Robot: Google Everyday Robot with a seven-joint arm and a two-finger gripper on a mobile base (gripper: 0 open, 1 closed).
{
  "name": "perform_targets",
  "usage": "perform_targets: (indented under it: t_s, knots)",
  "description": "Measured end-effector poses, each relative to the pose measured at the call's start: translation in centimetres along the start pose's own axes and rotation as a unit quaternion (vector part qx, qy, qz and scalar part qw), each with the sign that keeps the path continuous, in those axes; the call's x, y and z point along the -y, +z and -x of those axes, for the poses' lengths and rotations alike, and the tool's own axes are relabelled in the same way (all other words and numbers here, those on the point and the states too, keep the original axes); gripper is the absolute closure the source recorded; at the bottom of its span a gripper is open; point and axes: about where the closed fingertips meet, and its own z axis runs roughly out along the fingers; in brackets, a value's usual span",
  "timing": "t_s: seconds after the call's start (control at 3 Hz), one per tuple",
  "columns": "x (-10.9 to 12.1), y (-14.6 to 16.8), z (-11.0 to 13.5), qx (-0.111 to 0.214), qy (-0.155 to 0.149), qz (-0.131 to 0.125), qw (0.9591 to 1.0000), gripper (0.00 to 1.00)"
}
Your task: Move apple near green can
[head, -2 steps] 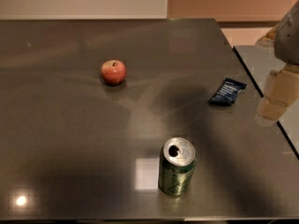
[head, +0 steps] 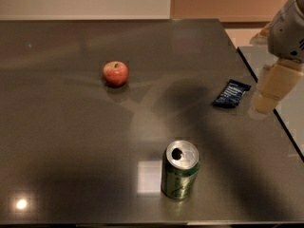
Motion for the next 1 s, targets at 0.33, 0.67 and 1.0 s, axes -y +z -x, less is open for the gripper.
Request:
perform_targets:
  t_s: [0.33, 0.67, 1.0]
  knots:
    - [2.0, 1.4, 1.6, 0.025, -0.001, 0.006, 0.9997, 0.0]
    - [4.1, 3.1, 3.3, 0.056, 0.002, 0.016, 0.9983, 0.0]
    - [5.9, 5.2, 5.3, 0.081, -0.002, 0.022, 0.9964, 0.0]
